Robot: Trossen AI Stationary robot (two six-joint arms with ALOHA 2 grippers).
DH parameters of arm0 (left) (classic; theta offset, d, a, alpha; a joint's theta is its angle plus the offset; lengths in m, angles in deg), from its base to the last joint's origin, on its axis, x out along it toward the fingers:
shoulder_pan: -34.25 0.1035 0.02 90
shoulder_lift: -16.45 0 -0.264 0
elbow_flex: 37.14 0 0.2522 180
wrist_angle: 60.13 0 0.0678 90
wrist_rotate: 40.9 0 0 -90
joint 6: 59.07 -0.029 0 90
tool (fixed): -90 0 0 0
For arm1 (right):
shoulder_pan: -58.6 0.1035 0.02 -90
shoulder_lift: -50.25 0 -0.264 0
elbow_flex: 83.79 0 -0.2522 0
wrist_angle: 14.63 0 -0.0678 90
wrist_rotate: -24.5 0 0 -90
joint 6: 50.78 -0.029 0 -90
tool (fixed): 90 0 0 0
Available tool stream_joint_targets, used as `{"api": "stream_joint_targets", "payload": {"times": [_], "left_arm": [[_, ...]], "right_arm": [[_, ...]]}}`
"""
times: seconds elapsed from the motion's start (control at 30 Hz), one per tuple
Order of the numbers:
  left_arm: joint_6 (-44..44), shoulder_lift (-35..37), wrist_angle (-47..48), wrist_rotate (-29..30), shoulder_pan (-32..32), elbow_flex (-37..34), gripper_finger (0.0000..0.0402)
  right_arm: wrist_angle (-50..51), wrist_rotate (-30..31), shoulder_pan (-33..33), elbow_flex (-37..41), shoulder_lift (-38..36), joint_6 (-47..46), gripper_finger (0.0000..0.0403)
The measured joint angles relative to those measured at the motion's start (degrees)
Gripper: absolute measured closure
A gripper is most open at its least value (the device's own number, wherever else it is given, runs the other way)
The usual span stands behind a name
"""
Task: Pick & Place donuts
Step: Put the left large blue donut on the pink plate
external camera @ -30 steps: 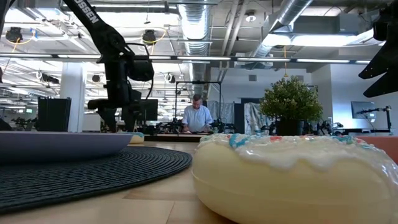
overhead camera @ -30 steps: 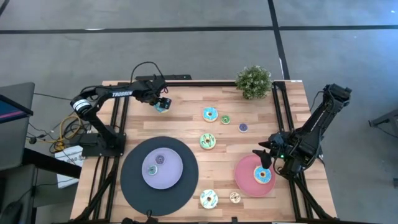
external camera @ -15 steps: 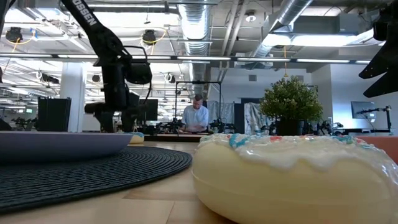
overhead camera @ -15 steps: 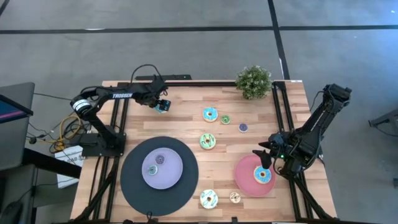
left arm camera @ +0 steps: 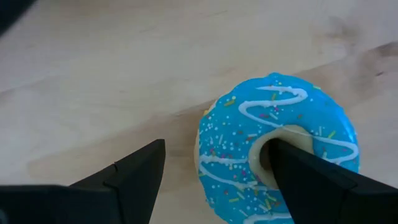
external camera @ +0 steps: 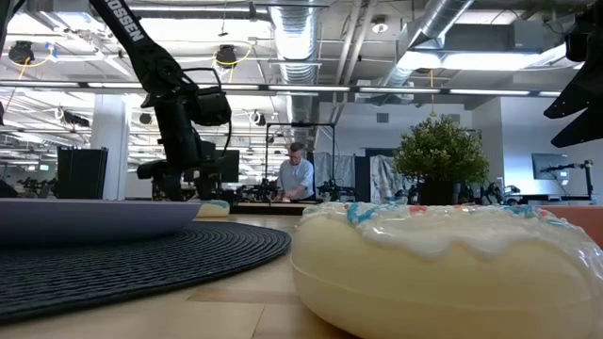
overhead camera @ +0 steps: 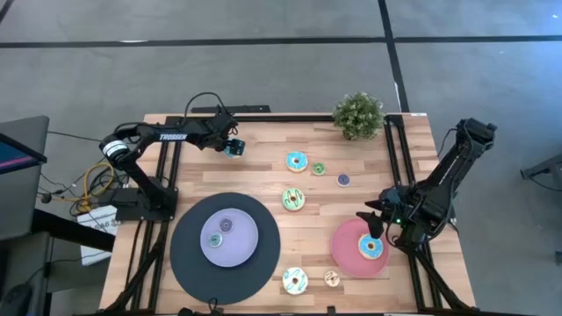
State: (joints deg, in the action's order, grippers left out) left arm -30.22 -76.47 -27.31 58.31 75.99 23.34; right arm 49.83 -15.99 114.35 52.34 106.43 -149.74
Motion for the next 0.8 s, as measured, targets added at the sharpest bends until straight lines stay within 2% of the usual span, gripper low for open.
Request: {"api": "stream_joint_targets", "payload": {"times": [0.17, 0.8], "left_arm": [[0.52, 0.0, 0.47, 0.0, 0.04, -0.02, 0.0132], [0.95, 0.0, 0.55, -1.33, -0.35, -0.02, 0.0239]], "right_arm": [[-0.13, 0.0, -0.02, 0.0, 0.0, 0.0, 0.0143], [-0.2, 0.0, -0.01, 0.0, 0.0, 0.0, 0.0143]]}}
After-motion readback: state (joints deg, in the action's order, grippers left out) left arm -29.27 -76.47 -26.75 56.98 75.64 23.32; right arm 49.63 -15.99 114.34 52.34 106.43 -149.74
